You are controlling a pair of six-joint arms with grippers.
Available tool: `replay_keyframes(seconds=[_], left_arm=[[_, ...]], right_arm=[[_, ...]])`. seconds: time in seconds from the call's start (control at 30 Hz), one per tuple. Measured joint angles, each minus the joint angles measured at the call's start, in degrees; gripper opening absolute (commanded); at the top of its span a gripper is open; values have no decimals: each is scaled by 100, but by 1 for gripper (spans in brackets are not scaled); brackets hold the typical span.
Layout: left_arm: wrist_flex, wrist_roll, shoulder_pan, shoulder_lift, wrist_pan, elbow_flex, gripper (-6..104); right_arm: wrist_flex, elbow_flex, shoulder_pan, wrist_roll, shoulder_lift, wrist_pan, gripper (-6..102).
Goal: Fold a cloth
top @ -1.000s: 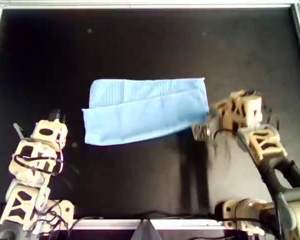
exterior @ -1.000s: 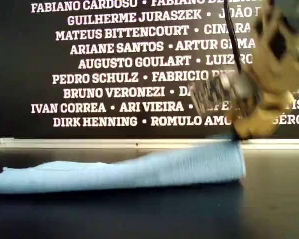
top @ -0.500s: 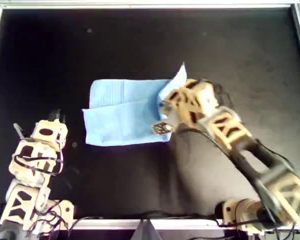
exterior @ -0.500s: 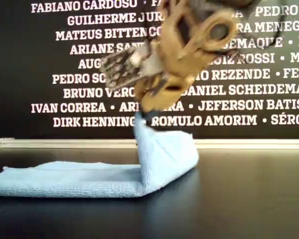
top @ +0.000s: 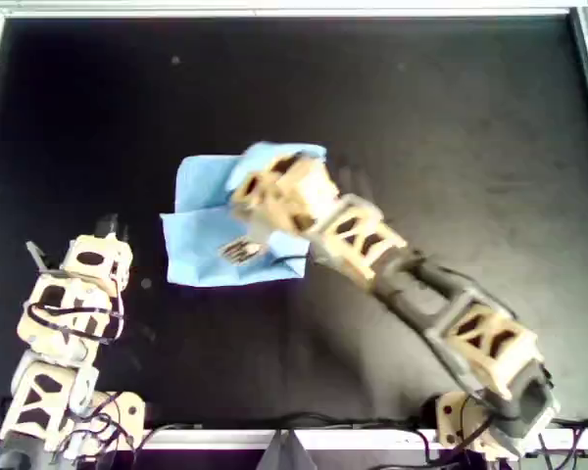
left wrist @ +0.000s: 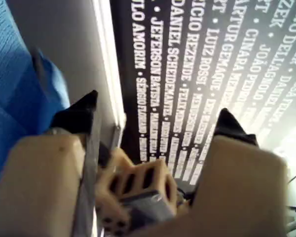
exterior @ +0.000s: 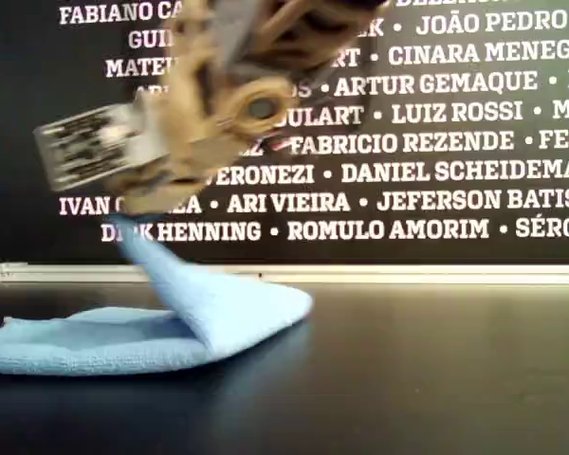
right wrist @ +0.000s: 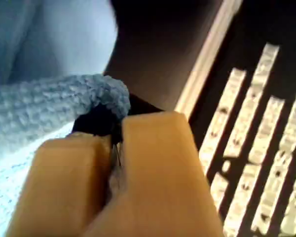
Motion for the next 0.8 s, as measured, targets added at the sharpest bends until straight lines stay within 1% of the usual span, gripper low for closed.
replay_keyframes(seconds=[0.13,0.27,0.33,0.4,0.5,0.57,0.63,0.7,0.8], left_arm=[[0,0,0,0,0,0,81],[0,0,0,0,0,0,81],[0,0,0,0,0,0,81],[0,0,0,0,0,0,81],[0,0,0,0,0,0,81],[0,0,0,0,0,0,81],[0,0,0,0,0,0,81],[0,0,0,0,0,0,81],[0,0,0,0,0,0,81]], right_arm=[[0,-729,343,0,-650,0,-2],[0,-1283,439,0,-1020,0,-1],[0,-1503,501,18,-1187,0,1],[0,-1617,615,88,-1336,0,9],[0,-1617,765,202,-1485,-9,31],[0,-1617,791,229,-1521,-35,45],[0,-1617,765,229,-1512,-35,57],[0,-1626,721,229,-1503,-35,63],[0,-1626,686,229,-1512,-26,64]])
